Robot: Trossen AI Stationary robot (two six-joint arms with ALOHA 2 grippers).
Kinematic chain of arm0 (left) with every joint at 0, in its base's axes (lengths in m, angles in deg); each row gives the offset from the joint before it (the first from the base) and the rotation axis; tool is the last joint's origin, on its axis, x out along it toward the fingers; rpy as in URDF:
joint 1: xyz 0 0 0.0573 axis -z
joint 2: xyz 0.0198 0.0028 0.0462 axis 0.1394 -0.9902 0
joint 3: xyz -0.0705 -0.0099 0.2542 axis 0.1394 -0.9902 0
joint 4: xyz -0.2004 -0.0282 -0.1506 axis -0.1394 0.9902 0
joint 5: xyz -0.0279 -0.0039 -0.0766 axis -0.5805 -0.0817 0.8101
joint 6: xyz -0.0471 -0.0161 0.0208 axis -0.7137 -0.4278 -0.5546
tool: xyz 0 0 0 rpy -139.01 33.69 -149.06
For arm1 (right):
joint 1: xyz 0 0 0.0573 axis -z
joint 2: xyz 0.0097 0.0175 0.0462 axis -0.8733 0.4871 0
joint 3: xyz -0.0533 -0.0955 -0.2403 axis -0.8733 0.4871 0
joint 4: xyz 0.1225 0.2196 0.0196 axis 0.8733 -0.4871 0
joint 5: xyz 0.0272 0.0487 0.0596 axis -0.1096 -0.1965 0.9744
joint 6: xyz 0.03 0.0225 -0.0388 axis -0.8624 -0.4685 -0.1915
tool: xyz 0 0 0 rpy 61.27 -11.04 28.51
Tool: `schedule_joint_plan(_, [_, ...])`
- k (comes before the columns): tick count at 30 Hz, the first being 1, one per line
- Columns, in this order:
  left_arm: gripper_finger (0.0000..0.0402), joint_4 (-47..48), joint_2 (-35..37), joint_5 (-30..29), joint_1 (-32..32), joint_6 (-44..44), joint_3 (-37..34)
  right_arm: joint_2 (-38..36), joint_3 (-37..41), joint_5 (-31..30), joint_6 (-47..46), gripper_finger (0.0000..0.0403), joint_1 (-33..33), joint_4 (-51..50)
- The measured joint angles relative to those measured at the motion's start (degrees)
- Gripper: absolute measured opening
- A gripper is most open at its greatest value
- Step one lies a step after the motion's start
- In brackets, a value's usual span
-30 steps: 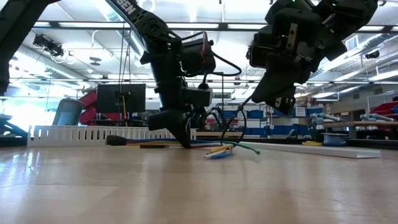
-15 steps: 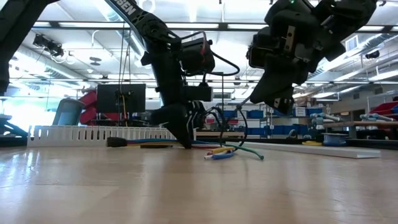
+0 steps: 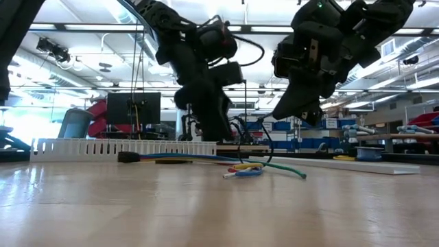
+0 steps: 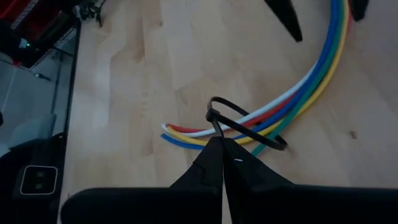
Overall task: Ziptie cables
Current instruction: Wrap the cable wires with the left black zip tie
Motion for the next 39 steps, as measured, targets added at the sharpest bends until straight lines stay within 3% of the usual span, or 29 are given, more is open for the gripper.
schedule_joint_plan(6, [0.0158, -9.9, 0.1, 8.9, 0.0, -2.1, -4.5, 0.0, 0.0, -1.0, 0.0, 0.0000, 0.0, 0.0])
schedule_joint_plan(11, [0.0158, -18.3, 0.3, 10.1, -0.4, -4.9, -9.4, 0.0, 0.0, -2.1, 0.0, 0.0000, 0.0, 0.0])
schedule_joint_plan(18, [0.0158, -30.6, 2.2, 16.5, -1.8, -9.9, -16.5, 0.0, 0.0, -3.3, 0.0, 0.0000, 0.1, -0.1])
schedule_joint_plan(29, [0.0158, -70.2, 2.7, 17.2, -2.2, -23.7, -30.2, 0.0, 0.0, -3.6, 0.6, 0.0000, 0.2, -0.3])
schedule_joint_plan(33, [0.0157, -69.1, 2.7, 17.2, -2.2, -26.1, -28.5, 0.0, 0.0, -5.0, 0.9, 0.0000, 0.2, -0.2])
schedule_joint_plan(37, [0.0149, -55.2, 2.5, 17.2, -1.8, -25.9, -24.5, 0.0, 0.0, -5.6, 1.0, 0.0000, 0.6, -0.1])
schedule_joint_plan(39, [0.0144, -52.8, 2.5, 17.2, -1.4, -25.4, -23.3, 0.0, 0.0, -5.5, 1.0, 0.0000, 0.9, -0.1])
